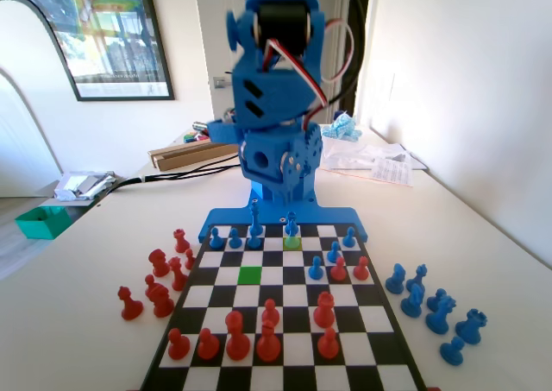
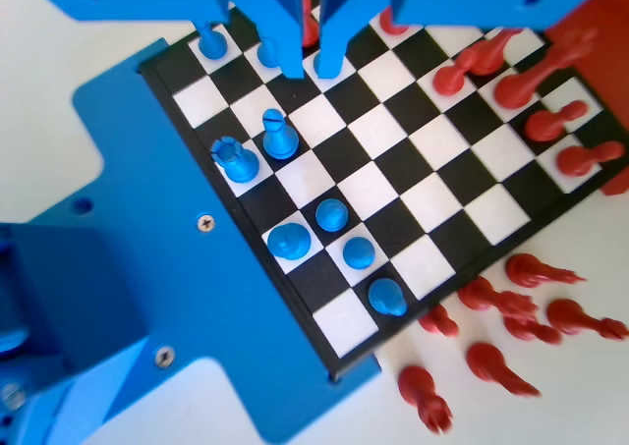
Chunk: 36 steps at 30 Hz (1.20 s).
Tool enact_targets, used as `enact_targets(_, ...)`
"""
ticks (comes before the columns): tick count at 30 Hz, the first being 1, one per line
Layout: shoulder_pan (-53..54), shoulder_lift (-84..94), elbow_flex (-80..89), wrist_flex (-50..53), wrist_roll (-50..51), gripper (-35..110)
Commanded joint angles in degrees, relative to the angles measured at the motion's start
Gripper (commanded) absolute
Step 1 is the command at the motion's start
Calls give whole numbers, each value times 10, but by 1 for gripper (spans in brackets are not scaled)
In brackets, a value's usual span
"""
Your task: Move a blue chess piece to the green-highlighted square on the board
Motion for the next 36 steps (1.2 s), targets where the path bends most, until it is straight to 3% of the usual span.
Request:
enact_targets(1, -11, 12, 29, -42, 5, 8)
enact_targets(15, -38, 12, 113, -146, 25, 9)
enact_targets(36, -73, 4, 155, -201, 53, 10)
